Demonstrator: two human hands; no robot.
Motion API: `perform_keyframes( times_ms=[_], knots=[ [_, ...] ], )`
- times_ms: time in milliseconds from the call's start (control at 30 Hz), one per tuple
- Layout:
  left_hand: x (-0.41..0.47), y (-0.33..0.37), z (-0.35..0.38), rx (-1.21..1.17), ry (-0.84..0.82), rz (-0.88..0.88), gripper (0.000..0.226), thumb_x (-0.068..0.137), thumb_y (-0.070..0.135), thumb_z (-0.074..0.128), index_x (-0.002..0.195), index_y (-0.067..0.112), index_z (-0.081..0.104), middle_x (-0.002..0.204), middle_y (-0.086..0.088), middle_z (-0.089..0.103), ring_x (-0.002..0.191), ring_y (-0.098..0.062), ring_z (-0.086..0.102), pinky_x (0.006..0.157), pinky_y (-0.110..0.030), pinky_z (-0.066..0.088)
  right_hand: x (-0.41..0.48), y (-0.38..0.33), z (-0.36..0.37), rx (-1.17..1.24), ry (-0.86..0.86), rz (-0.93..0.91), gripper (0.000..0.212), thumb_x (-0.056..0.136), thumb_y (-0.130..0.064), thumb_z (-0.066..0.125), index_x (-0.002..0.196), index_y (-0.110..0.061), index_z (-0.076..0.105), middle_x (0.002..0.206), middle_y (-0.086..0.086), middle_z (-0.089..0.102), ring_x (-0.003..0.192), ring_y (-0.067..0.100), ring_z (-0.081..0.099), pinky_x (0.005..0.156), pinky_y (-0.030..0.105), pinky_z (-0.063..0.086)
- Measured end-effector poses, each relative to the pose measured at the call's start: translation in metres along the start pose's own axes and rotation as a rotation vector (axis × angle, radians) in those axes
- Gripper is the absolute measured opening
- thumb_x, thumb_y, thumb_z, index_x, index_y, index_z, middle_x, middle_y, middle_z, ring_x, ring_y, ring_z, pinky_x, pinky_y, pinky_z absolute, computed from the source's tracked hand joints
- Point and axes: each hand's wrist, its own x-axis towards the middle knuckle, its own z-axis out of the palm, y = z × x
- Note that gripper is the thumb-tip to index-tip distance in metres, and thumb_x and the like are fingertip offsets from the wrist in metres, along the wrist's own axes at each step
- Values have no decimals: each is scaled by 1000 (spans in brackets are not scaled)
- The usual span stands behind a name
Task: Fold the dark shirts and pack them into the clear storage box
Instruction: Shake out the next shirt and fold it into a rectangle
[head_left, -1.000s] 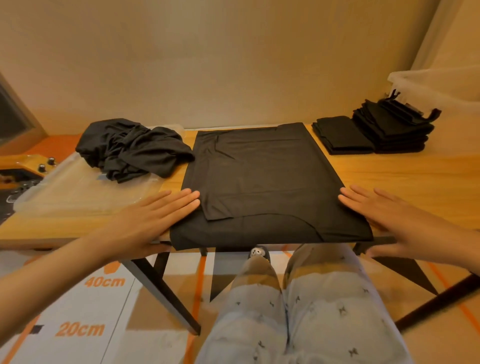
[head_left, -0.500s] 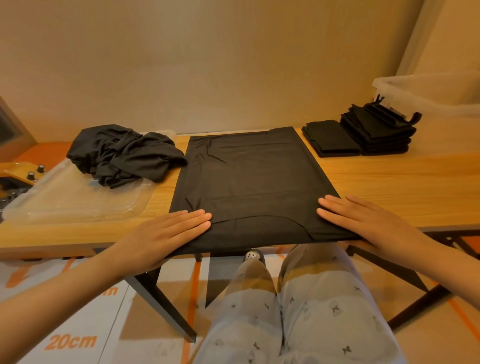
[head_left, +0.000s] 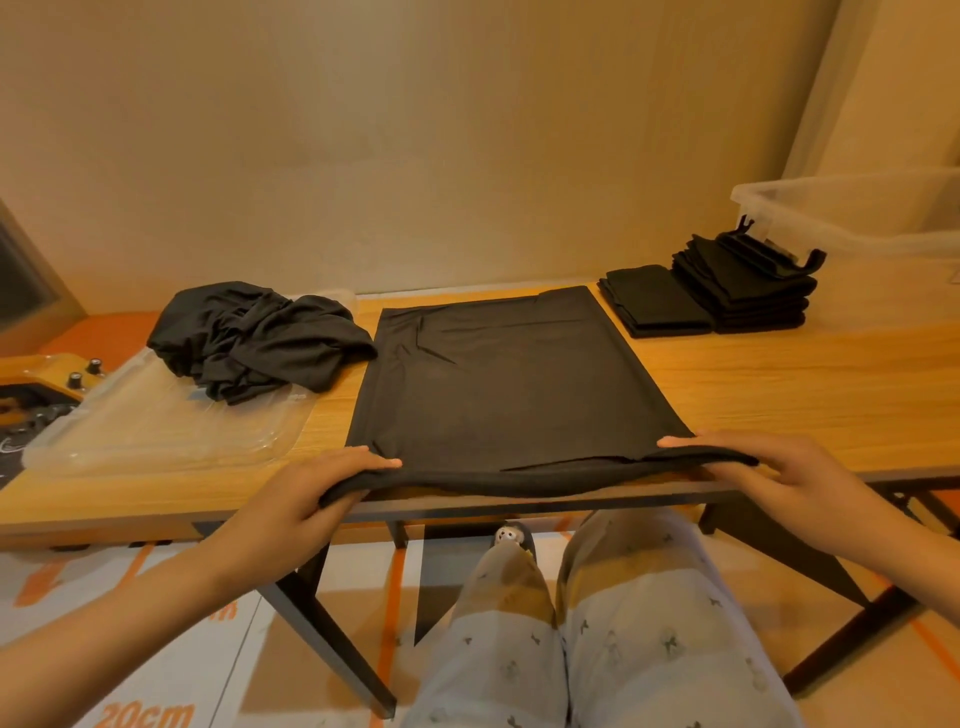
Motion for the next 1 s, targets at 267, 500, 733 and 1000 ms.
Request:
perform_keyframes(
  times_ms=[267, 500, 733, 1000],
  knots=[
    [45, 20, -31, -315, 177, -182, 41, 92, 10, 53, 85, 46, 70, 86, 20, 67, 87, 2, 61, 71, -10, 47, 41, -26, -36, 154, 40, 106, 47, 53, -92, 48, 87, -65, 64, 93, -26, 69, 91, -8, 60, 71, 4, 44],
    [134, -11, -77, -448, -30, -457, 19, 96, 23, 52, 104, 18, 68, 96, 8, 73, 92, -8, 68, 75, -21, 50, 158, -6, -67, 135, -70, 287, 24, 94, -17, 55, 98, -36, 69, 88, -15, 71, 83, -5, 64, 64, 12, 50],
    [244, -78, -90, -478, -140, -685, 22, 96, 24, 55, 114, 13, 62, 104, -3, 73, 95, -17, 69, 79, -26, 54, 296, 47, -60, -34, -177, 480, 12, 97, -17, 54, 102, -21, 64, 95, -2, 66, 82, 7, 63, 60, 15, 51],
    [285, -130, -46, -286, -138, -851, 17, 96, 34, 55, 102, 18, 58, 103, -2, 64, 95, -17, 61, 81, -33, 54, 345, 101, -8, -475, -69, 552, 29, 92, -27, 61, 120, -22, 57, 117, 2, 61, 102, 19, 59, 85, 33, 52]
  ],
)
